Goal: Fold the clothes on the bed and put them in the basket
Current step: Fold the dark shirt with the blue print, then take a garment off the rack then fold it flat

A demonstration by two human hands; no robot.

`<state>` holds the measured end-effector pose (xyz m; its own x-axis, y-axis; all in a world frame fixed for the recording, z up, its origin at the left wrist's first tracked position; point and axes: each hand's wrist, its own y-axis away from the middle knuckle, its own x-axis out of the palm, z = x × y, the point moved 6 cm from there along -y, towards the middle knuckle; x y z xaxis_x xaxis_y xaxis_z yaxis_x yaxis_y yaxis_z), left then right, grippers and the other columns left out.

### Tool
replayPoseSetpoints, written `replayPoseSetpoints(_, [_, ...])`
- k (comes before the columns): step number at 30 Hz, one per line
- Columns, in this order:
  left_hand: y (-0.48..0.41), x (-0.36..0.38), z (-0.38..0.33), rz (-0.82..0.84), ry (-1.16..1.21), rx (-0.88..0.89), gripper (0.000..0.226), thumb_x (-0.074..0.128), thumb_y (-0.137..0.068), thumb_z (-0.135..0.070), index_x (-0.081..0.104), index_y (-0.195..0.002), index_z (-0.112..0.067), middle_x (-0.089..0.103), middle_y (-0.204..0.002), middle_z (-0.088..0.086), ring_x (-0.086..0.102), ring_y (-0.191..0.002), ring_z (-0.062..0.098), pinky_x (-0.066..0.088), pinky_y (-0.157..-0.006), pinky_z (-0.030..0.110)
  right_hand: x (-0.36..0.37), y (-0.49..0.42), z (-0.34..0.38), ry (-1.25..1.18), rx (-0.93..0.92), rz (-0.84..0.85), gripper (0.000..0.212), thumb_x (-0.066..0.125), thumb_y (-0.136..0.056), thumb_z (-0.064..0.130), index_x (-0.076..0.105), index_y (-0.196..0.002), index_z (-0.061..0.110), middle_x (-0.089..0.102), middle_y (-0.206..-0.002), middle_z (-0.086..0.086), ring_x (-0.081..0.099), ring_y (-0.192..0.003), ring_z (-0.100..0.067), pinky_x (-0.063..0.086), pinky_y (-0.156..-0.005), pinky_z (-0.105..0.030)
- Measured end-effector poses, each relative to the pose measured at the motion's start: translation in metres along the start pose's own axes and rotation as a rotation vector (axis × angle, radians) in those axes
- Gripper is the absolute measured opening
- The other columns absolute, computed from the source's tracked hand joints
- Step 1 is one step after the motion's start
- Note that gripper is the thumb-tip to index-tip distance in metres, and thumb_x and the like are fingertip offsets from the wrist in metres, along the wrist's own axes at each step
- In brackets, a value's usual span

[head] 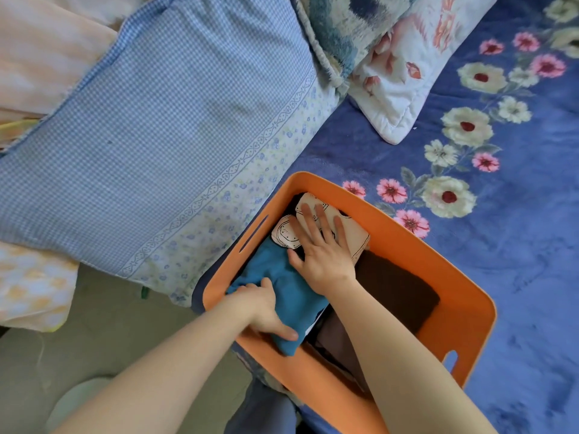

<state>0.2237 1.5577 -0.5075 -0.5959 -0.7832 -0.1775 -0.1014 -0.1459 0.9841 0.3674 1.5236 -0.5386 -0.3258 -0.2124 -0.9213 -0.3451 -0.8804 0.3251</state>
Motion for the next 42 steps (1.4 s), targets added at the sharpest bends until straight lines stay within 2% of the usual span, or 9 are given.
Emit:
replayPoseSetpoints(2, [-0.007, 0.013, -0.01, -0.181, -0.099, -0.04, 0.108, 0.074, -0.062, -0.069, 0.026, -0.135, -0.007, 0.04, -0.139, 0.019, 0.039, -0.13, 0.034, 0.036, -0.104, 0.04, 0.0, 0.0, -0.001, -0.041, -0.028, 0.054, 0.067, 0.023, -0.098, 0.057, 0.001, -0.156, 0.032, -0.03, -0.154, 0.012, -0.042, -0.136, -0.009, -0.028, -0.112, -0.039])
replayPoseSetpoints(5, [-0.018, 0.032, -0.02, -0.326, -0.143, -0.14, 0.096, 0.077, -0.062, -0.064, 0.029, -0.126, -0.012, 0.042, -0.132, 0.016, 0.041, -0.124, 0.031, 0.035, -0.102, 0.04, -0.005, 0.005, -0.003, -0.098, -0.086, 0.152, 0.069, 0.029, -0.099, 0.058, -0.005, -0.155, 0.035, -0.034, -0.152, 0.014, -0.041, -0.137, -0.012, -0.027, -0.114, -0.038])
replayPoseSetpoints(8, [-0.021, 0.037, -0.018, -0.359, -0.167, -0.158, 0.099, 0.077, -0.063, -0.064, 0.027, -0.13, -0.01, 0.041, -0.134, 0.016, 0.039, -0.127, 0.032, 0.034, -0.104, 0.04, -0.021, 0.015, 0.0, -0.104, -0.116, 0.149, 0.065, 0.035, -0.1, 0.052, 0.008, -0.156, 0.032, -0.02, -0.16, 0.008, -0.025, -0.147, -0.017, -0.016, -0.119, -0.039])
replayPoseSetpoints(12, [-0.003, 0.033, -0.016, -0.327, -0.171, -0.103, 0.106, 0.075, -0.065, -0.064, 0.022, -0.139, -0.008, 0.039, -0.14, 0.016, 0.038, -0.132, 0.032, 0.035, -0.105, 0.039, -0.054, 0.066, -0.004, -0.107, 0.017, 0.09, 0.063, 0.043, -0.1, 0.036, 0.017, -0.155, 0.022, 0.002, -0.164, -0.001, -0.004, -0.151, -0.022, 0.006, -0.121, -0.041])
replayPoseSetpoints(16, [0.031, 0.024, -0.029, -0.353, -0.198, -0.062, 0.079, 0.064, -0.083, -0.043, 0.028, -0.142, -0.006, 0.041, -0.142, 0.013, 0.04, -0.133, 0.031, 0.042, -0.103, 0.041, -0.079, 0.152, -0.025, -0.129, 0.218, 0.072, 0.064, 0.043, -0.1, 0.034, 0.016, -0.156, 0.021, 0.004, -0.164, -0.002, 0.0, -0.151, -0.021, 0.009, -0.12, -0.04])
replayPoseSetpoints(21, [0.106, 0.049, -0.119, -0.609, -0.378, 0.253, 0.047, 0.051, -0.094, -0.032, 0.039, -0.134, -0.01, 0.041, -0.137, 0.013, 0.039, -0.129, 0.031, 0.041, -0.099, 0.041, -0.108, 0.291, -0.052, -0.175, 0.51, -0.027, 0.062, 0.048, -0.096, 0.035, 0.027, -0.152, 0.018, 0.015, -0.162, -0.006, 0.012, -0.149, -0.023, 0.02, -0.115, -0.041])
replayPoseSetpoints(26, [0.19, 0.138, -0.245, -0.756, -0.455, 0.669, 0.033, 0.047, -0.093, -0.021, 0.048, -0.123, -0.009, 0.046, -0.129, 0.013, 0.044, -0.122, 0.032, 0.041, -0.096, 0.04, -0.115, 0.447, -0.08, -0.219, 0.734, -0.144, 0.059, 0.048, -0.096, 0.041, 0.033, -0.149, 0.018, 0.012, -0.163, -0.007, 0.016, -0.148, -0.021, 0.026, -0.112, -0.039])
replayPoseSetpoints(38, [0.377, 0.464, -0.487, -0.705, -0.746, 1.248, 0.031, 0.05, -0.091, -0.022, 0.055, -0.12, -0.014, 0.049, -0.127, 0.01, 0.044, -0.121, 0.031, 0.042, -0.096, 0.037, -0.088, 0.881, -0.128, -0.234, 1.319, -0.207, 0.06, 0.048, -0.095, 0.044, 0.031, -0.146, 0.017, 0.01, -0.162, -0.007, 0.016, -0.146, -0.026, 0.023, -0.114, -0.045])
replayPoseSetpoints(42, [0.422, 0.539, -0.542, -0.721, -0.873, 1.368, 0.031, 0.055, -0.089, -0.028, 0.055, -0.117, -0.014, 0.052, -0.125, 0.011, 0.046, -0.119, 0.032, 0.043, -0.092, 0.038, -0.084, 0.983, -0.143, -0.249, 1.458, -0.232, 0.067, 0.044, -0.098, 0.047, 0.02, -0.153, 0.016, 0.012, -0.161, -0.005, 0.014, -0.147, -0.024, 0.022, -0.114, -0.045])
